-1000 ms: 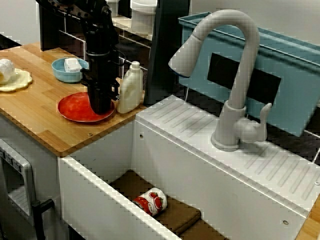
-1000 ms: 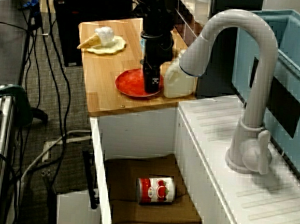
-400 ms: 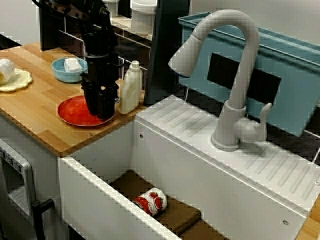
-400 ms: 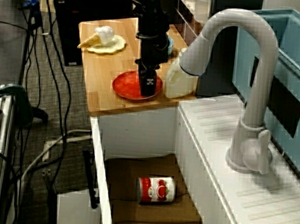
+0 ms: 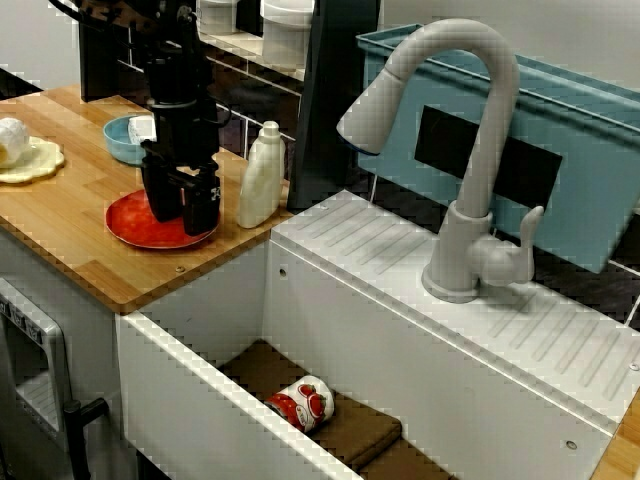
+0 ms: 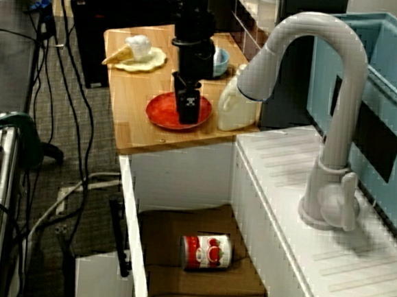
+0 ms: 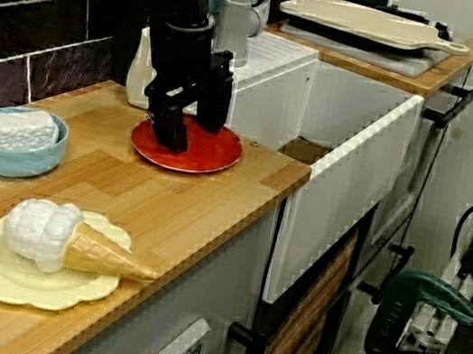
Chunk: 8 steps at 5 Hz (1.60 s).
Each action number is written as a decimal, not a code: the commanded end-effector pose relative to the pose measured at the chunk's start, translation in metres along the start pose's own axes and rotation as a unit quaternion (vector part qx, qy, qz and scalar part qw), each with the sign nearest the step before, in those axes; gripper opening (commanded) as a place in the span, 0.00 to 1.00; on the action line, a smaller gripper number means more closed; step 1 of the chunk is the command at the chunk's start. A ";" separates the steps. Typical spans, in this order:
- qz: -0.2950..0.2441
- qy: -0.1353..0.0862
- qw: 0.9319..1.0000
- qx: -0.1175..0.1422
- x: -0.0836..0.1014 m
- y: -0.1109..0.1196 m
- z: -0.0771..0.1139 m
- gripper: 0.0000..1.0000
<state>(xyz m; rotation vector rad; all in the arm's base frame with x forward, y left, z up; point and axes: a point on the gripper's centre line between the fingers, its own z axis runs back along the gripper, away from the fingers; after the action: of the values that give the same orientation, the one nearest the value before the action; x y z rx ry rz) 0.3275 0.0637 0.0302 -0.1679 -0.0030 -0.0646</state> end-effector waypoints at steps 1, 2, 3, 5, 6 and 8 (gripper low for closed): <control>-0.002 -0.046 0.999 0.014 -0.013 0.020 0.039 1.00; 0.001 -0.050 0.999 0.013 -0.019 0.030 0.048 1.00; 0.003 -0.055 0.998 0.006 -0.024 0.036 0.058 1.00; 0.025 -0.056 0.998 0.011 -0.030 0.049 0.067 1.00; 0.043 -0.067 0.997 0.010 -0.037 0.062 0.073 1.00; 0.066 -0.087 0.994 0.015 -0.053 0.081 0.081 1.00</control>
<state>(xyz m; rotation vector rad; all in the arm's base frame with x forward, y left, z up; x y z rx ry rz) 0.2842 0.1536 0.0716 -0.1844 -0.1020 0.0920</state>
